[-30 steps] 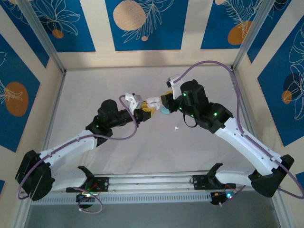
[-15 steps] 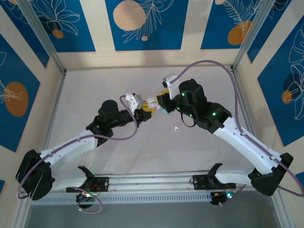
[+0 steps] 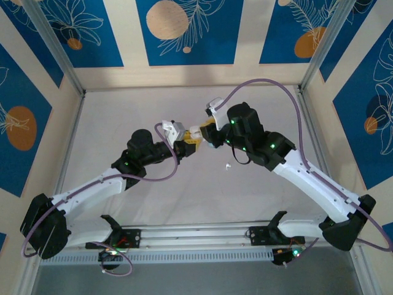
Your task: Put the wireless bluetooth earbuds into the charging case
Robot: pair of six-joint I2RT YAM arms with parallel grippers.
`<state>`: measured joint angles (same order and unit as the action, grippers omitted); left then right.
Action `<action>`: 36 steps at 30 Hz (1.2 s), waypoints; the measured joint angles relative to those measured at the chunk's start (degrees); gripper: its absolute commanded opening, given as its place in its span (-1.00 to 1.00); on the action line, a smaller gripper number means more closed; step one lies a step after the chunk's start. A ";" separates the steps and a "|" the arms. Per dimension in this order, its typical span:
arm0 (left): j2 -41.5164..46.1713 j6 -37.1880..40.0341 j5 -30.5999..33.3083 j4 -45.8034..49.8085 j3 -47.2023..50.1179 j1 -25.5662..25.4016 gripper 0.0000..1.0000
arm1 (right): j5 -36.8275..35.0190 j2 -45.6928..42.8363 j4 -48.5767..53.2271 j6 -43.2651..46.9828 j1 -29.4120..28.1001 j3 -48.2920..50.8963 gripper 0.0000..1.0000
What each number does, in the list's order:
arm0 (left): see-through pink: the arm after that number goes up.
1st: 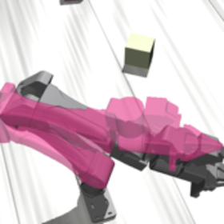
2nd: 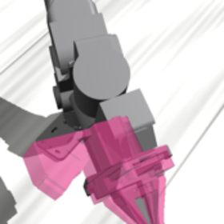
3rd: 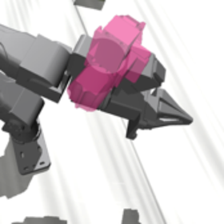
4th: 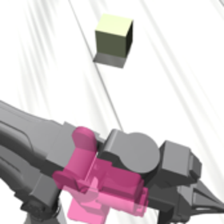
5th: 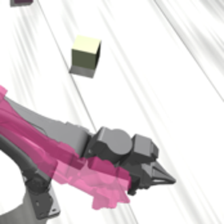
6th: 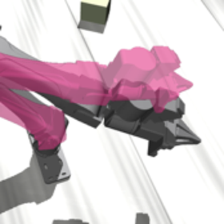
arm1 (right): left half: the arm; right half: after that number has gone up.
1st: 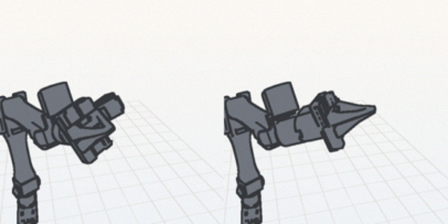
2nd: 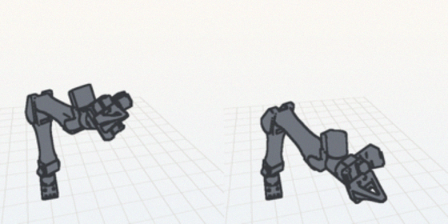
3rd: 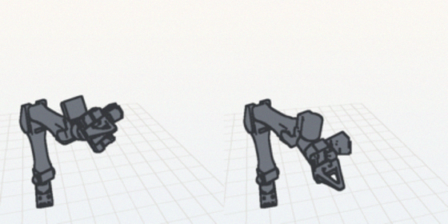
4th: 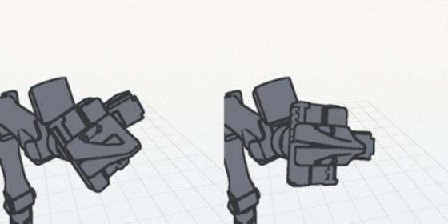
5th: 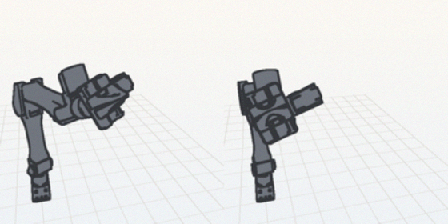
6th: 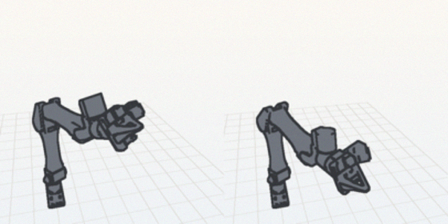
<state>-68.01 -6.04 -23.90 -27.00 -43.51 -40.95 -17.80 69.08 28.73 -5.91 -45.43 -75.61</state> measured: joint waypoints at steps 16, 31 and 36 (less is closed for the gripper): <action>0.00 -1.14 1.11 0.09 0.00 0.00 -0.52 | 3.39 0.46 0.48 1.92 0.13 1.40 -0.48; 0.79 -0.87 1.27 -0.66 0.02 -0.04 -0.53 | 18.78 -0.02 1.09 -6.12 7.56 1.51 0.03; 0.83 -0.87 1.27 -1.09 0.02 -0.07 -0.53 | 25.75 -1.27 1.03 -9.79 10.67 1.51 0.12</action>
<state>-67.18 -6.92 -22.63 -28.10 -43.48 -41.01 7.94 67.81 29.76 -15.70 -34.76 -74.11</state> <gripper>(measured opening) 0.239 0.554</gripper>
